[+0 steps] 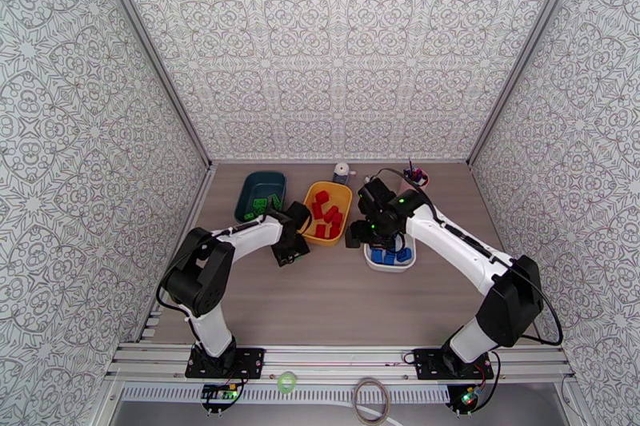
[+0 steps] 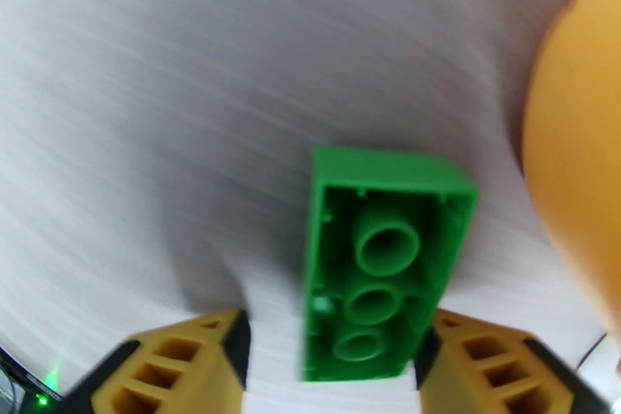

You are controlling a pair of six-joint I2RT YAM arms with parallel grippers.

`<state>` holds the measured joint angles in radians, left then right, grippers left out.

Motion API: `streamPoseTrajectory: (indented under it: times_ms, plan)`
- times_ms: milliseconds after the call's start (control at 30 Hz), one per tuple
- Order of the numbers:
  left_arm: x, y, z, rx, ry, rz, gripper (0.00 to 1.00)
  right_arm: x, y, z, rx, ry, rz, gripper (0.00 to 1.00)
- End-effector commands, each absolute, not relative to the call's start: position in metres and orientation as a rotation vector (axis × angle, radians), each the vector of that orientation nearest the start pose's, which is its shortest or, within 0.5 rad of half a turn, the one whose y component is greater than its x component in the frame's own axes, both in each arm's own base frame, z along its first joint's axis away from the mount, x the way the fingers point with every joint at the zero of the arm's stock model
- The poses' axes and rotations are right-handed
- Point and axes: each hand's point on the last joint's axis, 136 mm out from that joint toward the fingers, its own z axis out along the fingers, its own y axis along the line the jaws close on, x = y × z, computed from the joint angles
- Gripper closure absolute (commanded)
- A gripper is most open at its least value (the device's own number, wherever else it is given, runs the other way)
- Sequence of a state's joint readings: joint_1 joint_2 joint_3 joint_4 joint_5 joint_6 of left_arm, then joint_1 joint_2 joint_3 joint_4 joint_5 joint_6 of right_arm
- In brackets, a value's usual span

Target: Sort the legos into containers by color

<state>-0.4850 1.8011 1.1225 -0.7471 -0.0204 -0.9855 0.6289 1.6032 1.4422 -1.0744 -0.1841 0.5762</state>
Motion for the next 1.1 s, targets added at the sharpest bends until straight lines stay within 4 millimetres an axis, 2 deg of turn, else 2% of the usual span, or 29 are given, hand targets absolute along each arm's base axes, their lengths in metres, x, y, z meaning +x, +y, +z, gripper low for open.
streamPoseTrajectory:
  times_ms: [0,67,200,400,567,700,833,933,1000,1033,1067]
  plan:
    - [0.303,-0.152,0.018,-0.750,2.949,-0.135,0.53,0.279,0.236,0.178,-0.104,2.902,0.499,0.27]
    - [0.304,-0.150,0.018,-0.739,2.956,-0.139,0.60,0.281,0.237,0.179,-0.103,2.899,0.503,0.27]
    - [0.299,-0.151,0.027,-0.682,2.962,-0.142,0.65,0.283,0.239,0.180,-0.103,2.895,0.506,0.27]
    - [0.285,-0.156,0.066,-0.578,2.903,-0.196,0.67,0.285,0.243,0.180,-0.092,2.890,0.531,0.27]
    - [0.287,-0.143,0.107,-0.591,2.808,-0.254,0.67,0.289,0.249,0.179,-0.093,2.888,0.552,0.27]
    - [0.312,-0.123,0.137,-0.624,2.743,-0.305,0.66,0.295,0.254,0.183,-0.103,2.881,0.562,0.27]
    - [0.353,-0.097,0.169,-0.642,2.679,-0.338,0.66,0.301,0.258,0.190,-0.118,2.868,0.567,0.27]
    - [0.384,-0.075,0.179,-0.668,2.674,-0.329,0.64,0.304,0.258,0.196,-0.123,2.856,0.562,0.27]
    - [0.404,-0.066,0.185,-0.657,2.674,-0.324,0.57,0.304,0.257,0.199,-0.124,2.849,0.556,0.28]
    - [0.412,-0.060,0.183,-0.659,2.686,-0.304,0.50,0.304,0.256,0.200,-0.123,2.846,0.550,0.28]
    - [0.419,-0.054,0.183,-0.666,2.693,-0.282,0.38,0.304,0.255,0.202,-0.121,2.841,0.546,0.28]
